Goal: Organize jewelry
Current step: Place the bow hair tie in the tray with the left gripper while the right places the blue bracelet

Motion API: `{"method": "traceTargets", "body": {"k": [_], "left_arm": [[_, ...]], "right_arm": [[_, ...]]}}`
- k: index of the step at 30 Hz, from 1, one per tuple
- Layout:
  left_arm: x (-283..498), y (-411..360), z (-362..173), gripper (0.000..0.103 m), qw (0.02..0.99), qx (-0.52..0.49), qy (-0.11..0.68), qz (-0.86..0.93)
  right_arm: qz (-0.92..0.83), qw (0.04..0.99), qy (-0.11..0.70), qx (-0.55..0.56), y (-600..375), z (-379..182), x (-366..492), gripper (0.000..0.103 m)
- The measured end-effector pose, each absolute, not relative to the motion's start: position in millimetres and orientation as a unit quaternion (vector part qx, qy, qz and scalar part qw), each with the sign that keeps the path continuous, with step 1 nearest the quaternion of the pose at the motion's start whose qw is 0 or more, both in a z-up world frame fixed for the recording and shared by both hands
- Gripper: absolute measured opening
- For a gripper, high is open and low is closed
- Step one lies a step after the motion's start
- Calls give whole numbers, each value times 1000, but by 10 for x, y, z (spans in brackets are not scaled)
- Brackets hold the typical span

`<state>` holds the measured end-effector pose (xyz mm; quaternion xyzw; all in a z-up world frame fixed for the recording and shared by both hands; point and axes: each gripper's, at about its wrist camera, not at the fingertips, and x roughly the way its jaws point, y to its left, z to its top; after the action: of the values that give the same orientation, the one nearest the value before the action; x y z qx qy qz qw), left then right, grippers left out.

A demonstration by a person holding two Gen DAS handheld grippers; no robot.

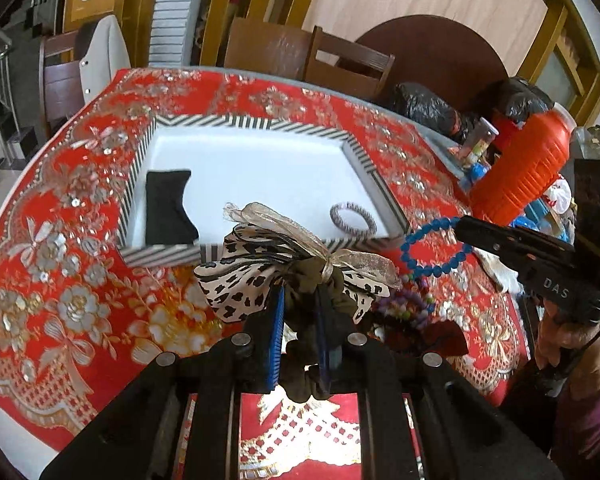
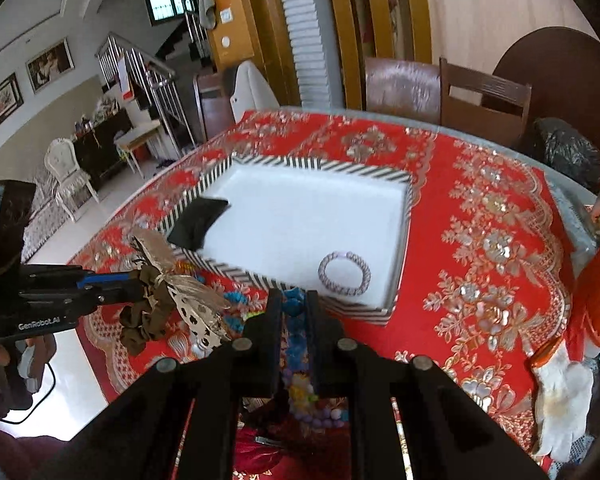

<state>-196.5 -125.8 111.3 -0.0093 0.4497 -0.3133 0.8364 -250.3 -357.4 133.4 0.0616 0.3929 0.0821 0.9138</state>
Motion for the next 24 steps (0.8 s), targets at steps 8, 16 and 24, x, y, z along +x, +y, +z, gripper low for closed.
{"method": "traceTargets", "body": {"k": [8,16,24], "left_arm": [[-1790,-1304,1247,13,851,-3,429,-302],[-1518,-1402,1239,13,864,14,420,-278],[-1195,-1453,1216,13,874,27,413,-253]], "right_arm": [[73,919,382,58,-3591,1474,-2497,11],[65,919,384,54,-3595,1500,-2392,11],[53,917,391,55,-3656,1474,-2157,11]]}}
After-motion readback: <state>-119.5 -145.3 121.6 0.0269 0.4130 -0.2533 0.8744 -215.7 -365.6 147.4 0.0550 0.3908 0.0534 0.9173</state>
